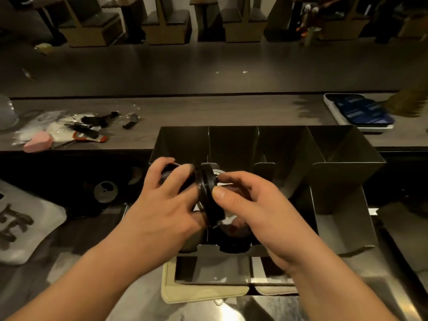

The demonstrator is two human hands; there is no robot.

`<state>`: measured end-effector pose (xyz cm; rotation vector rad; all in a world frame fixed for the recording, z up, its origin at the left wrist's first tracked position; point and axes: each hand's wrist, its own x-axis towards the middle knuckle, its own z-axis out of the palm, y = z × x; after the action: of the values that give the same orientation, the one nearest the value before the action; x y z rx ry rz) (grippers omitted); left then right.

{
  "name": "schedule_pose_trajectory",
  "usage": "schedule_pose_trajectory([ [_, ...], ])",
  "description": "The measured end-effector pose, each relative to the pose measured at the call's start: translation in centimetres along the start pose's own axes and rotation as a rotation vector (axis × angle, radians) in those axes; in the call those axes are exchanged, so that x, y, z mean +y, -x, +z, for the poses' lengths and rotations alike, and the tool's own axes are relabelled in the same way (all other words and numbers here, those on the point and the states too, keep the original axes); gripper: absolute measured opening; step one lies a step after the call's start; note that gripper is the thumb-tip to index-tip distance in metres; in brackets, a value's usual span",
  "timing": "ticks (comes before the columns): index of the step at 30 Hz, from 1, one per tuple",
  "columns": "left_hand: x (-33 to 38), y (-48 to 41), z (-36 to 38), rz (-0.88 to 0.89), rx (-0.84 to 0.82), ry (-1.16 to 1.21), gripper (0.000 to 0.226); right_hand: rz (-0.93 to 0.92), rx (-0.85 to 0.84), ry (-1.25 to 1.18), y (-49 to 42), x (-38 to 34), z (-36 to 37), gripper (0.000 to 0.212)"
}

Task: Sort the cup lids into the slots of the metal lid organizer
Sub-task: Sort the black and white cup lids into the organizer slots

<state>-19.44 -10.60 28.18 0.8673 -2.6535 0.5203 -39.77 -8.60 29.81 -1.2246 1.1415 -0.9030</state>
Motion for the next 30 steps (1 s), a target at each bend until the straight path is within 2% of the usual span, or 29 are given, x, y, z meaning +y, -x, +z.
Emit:
schedule_pose_trajectory([
  [3, 1.1, -1.1, -0.4, -0.056, -0.057, -0.023, 0.023, -0.058, -0.01, 0.039, -0.4, -0.1, -1.4, 0.047],
  [5, 1.5, -1.4, -0.8, -0.108, -0.128, -0.054, 0.023, -0.111, 0.059, -0.02, -0.3, -0.3, -2.7, 0.048],
  [7, 1.5, -1.1, -1.4, -0.228, -0.184, -0.061, 0.026, -0.2, 0.161, -0.04, 0.0, -0.5, -4.3, 0.053],
  [9, 1.4, -0.2, -1.9, -0.386, -0.193, -0.047, 0.026, -0.313, 0.185, 0.089, 0.6, -0.5, -5.7, 0.052],
  [12, 2.1, 1.8, -2.1, -0.502, -0.082, 0.005, 0.006, -0.312, 0.086, 0.331, 1.4, 0.6, -6.3, 0.064],
  [15, 3.0, 3.4, -2.3, -0.663, 0.084, 0.046, 0.018, -0.272, 0.075, 0.579, 1.6, 2.4, -6.1, 0.072],
  [19, 4.1, 4.3, -2.2, -0.903, 0.271, 0.077, 0.011, -0.337, 0.013, 0.987, 0.5, 4.2, -4.2, 0.07],
  [21, 4.8, 4.3, -1.9, -0.932, 0.309, 0.066, 0.011, -0.326, -0.011, 1.1, -0.2, 4.9, -3.3, 0.067],
  [25, 5.9, 4.0, -1.4, -0.949, 0.391, 0.014, 0.009, -0.235, 0.068, 1.305, -1.2, 5.8, -2.0, 0.073],
  [27, 6.4, 3.9, -1.3, -0.973, 0.423, 0.033, 0.008, -0.252, 0.156, 1.351, -1.4, 6.7, -1.5, 0.076],
  [30, 7.1, 3.9, -1.2, -0.996, 0.46, 0.076, 0.006, -0.298, 0.273, 1.385, -1.4, 7.4, -1.3, 0.07],
])
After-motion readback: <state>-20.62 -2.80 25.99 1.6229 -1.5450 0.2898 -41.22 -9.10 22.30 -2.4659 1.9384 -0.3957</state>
